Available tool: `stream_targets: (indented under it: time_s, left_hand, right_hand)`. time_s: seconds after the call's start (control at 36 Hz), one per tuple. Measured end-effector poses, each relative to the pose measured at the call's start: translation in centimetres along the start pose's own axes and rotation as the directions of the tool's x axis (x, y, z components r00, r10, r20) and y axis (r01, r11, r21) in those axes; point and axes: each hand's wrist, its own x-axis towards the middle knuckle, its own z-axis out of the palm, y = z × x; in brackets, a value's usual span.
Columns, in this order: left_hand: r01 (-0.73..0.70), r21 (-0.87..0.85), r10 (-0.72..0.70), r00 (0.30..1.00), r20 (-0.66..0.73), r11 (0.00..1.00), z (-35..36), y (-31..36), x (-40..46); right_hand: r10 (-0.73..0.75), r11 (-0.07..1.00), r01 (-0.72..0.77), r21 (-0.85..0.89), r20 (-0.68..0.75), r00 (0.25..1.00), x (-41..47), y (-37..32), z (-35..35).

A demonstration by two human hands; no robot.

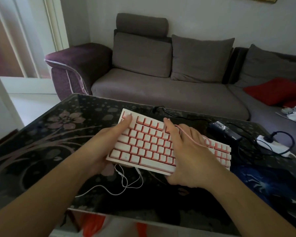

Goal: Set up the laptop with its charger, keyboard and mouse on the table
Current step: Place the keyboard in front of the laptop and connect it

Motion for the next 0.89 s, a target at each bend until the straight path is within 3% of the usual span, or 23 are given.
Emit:
stream_targets:
  time_s: [0.11,0.17,0.19,0.25,0.28,0.33,0.39,0.5,0.58,0.67,0.78,0.83,0.89]
  left_hand:
    - [0.017,-0.024,-0.013,0.99,0.144,1.0,-3.0,-0.5,0.9]
    - [-0.027,0.133,0.013,0.994,0.107,0.991,-4.1,-1.4,1.7]
    - [-0.085,0.327,0.058,0.994,0.092,0.941,-4.4,-1.9,2.1]
    - [-0.196,0.696,0.131,0.981,0.146,0.691,-5.1,-3.2,3.0]
    - [-0.231,0.786,0.115,0.973,0.202,0.573,-5.2,-3.7,3.2]
    - [-0.312,0.842,0.021,0.941,0.338,0.44,-4.9,-4.4,2.8]
    - [-0.356,0.851,-0.066,0.909,0.411,0.386,-4.3,-5.4,2.3]
    - [-0.338,0.927,-0.053,0.935,0.35,0.161,-3.3,-7.2,2.0]
    - [-0.345,0.919,-0.055,0.931,0.361,0.19,-3.6,-6.7,1.9]
    - [-0.342,0.928,-0.014,0.938,0.348,0.145,-4.8,-6.1,2.6]
    - [-0.038,0.994,0.093,0.995,0.029,0.103,-7.0,-5.9,4.6]
    - [0.072,0.992,0.181,0.979,-0.089,0.099,-9.0,-5.7,5.6]
    - [0.15,0.971,0.293,0.935,-0.201,0.187,-11.6,-5.5,6.1]
  right_hand:
    - [0.016,0.992,-0.02,0.124,0.031,0.999,-0.4,0.8,0.0]
    - [0.024,0.989,-0.031,0.142,0.049,0.999,-0.5,1.1,0.1]
    - [0.024,0.99,-0.032,0.139,0.053,0.998,-0.5,1.2,0.1]
    - [0.016,0.993,-0.023,0.118,0.06,0.998,-0.6,1.2,0.3]
    - [0.01,0.994,-0.017,0.104,0.07,0.998,-0.6,1.3,0.4]
    - [-0.009,0.998,0.002,0.066,0.098,0.995,-0.8,1.3,0.6]
    - [-0.033,0.999,0.028,0.036,0.14,0.99,-0.9,1.1,0.9]
    - [-0.048,0.999,0.047,0.01,0.221,0.974,-1.0,0.5,1.4]
    - [-0.053,0.998,0.044,0.037,0.275,0.96,-1.1,0.4,1.7]
    - [-0.074,0.996,0.056,0.067,0.327,0.942,-1.3,0.6,1.8]
    - [-0.101,0.994,0.075,0.079,0.398,0.912,-1.3,0.7,2.4]
    - [-0.107,0.994,0.081,0.075,0.46,0.882,-1.3,0.7,2.9]
    - [-0.115,0.993,0.088,0.076,0.519,0.847,-1.2,0.3,3.5]
